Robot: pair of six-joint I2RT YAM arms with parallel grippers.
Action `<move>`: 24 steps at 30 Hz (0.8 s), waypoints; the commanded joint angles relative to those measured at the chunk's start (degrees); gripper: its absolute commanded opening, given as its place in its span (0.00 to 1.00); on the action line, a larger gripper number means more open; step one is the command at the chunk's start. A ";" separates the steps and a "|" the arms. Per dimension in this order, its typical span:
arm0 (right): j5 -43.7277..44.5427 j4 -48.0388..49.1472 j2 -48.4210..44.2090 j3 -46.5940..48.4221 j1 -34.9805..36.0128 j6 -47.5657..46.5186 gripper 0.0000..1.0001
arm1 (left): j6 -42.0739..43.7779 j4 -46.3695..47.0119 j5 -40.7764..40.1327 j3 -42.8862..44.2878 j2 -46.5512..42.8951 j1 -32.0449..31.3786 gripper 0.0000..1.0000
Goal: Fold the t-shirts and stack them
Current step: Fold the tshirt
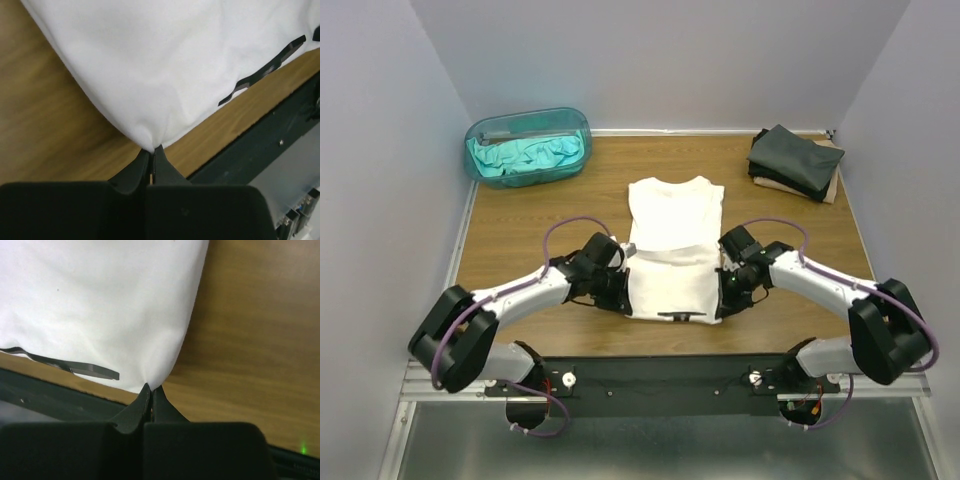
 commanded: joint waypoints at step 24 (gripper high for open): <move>17.60 3.80 3.67 23.06 3.82 4.34 0.63 | -4.22 -4.62 -8.21 13.30 -3.69 3.21 0.66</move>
